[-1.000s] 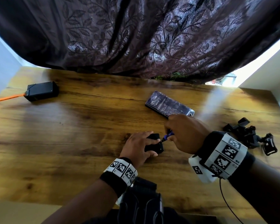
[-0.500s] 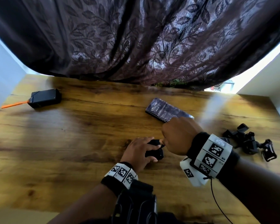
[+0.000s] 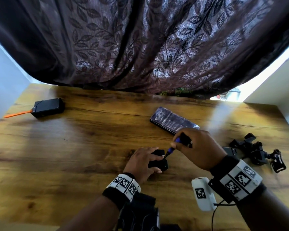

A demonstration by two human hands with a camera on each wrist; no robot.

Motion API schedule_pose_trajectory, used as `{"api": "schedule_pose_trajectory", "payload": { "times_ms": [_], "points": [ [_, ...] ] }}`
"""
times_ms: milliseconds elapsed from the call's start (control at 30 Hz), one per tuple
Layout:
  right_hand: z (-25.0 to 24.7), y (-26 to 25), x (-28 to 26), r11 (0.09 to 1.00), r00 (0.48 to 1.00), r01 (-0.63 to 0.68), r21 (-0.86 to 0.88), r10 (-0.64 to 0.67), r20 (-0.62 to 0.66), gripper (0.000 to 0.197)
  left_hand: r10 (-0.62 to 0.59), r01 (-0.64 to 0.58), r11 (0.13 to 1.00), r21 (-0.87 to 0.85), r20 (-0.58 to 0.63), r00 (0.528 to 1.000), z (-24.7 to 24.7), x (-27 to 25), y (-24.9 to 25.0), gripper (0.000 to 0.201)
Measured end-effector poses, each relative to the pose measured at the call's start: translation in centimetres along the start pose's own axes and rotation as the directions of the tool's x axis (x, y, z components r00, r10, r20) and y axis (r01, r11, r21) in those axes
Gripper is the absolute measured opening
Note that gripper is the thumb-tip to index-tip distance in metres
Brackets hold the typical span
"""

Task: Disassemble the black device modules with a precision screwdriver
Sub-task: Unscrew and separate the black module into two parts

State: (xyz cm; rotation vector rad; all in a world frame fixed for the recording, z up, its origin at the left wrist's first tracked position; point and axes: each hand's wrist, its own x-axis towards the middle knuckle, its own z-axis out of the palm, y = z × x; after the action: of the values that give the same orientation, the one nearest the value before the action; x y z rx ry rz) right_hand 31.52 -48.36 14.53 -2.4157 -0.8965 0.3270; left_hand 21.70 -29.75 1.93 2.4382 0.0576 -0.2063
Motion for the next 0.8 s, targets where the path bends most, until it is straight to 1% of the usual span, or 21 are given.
{"api": "schedule_pose_trajectory", "payload": {
  "times_ms": [67, 100, 133, 200, 433, 567, 800],
  "points": [
    [0.1, 0.9, -0.9, 0.995, 0.992, -0.060, 0.076, 0.068, -0.108, 0.009, -0.004, 0.004, 1.000, -0.015, 0.004, 1.000, 0.0, 0.0, -0.1, 0.054],
    [0.1, 1.5, -1.4, 0.989, 0.985, -0.094, 0.111, 0.109, -0.136, 0.010, -0.004, 0.004, 1.000, -0.017, 0.004, 1.000, 0.0, 0.1, -0.2, 0.055],
    [0.4, 2.1, -1.9, 0.982, 0.979, -0.126, 0.138, 0.146, -0.141, 0.011, -0.004, 0.004, 1.000, -0.015, 0.004, 1.000, 0.1, 0.1, -0.2, 0.055],
    [1.0, 2.8, -2.8, 0.976, 0.974, -0.156, 0.151, 0.177, -0.138, 0.012, -0.007, 0.007, 1.000, -0.011, 0.000, 1.000, 0.0, 0.1, -0.2, 0.056],
    [1.8, 3.4, -4.0, 0.973, 0.966, -0.147, 0.178, 0.180, -0.185, 0.009, -0.027, 0.027, 0.999, -0.019, 0.019, 0.999, -0.1, 0.2, -0.1, 0.055],
    [1.7, 3.3, -3.9, 0.971, 0.966, -0.158, 0.178, 0.189, -0.177, 0.009, -0.024, 0.023, 0.999, -0.048, -0.010, 1.000, 0.0, 0.0, -0.1, 0.055],
    [2.0, 3.2, -3.9, 0.972, 0.968, -0.150, 0.180, 0.181, -0.171, 0.011, -0.033, 0.033, 0.999, -0.038, 0.000, 0.999, -0.1, 0.0, 0.1, 0.055]
  ]
}}
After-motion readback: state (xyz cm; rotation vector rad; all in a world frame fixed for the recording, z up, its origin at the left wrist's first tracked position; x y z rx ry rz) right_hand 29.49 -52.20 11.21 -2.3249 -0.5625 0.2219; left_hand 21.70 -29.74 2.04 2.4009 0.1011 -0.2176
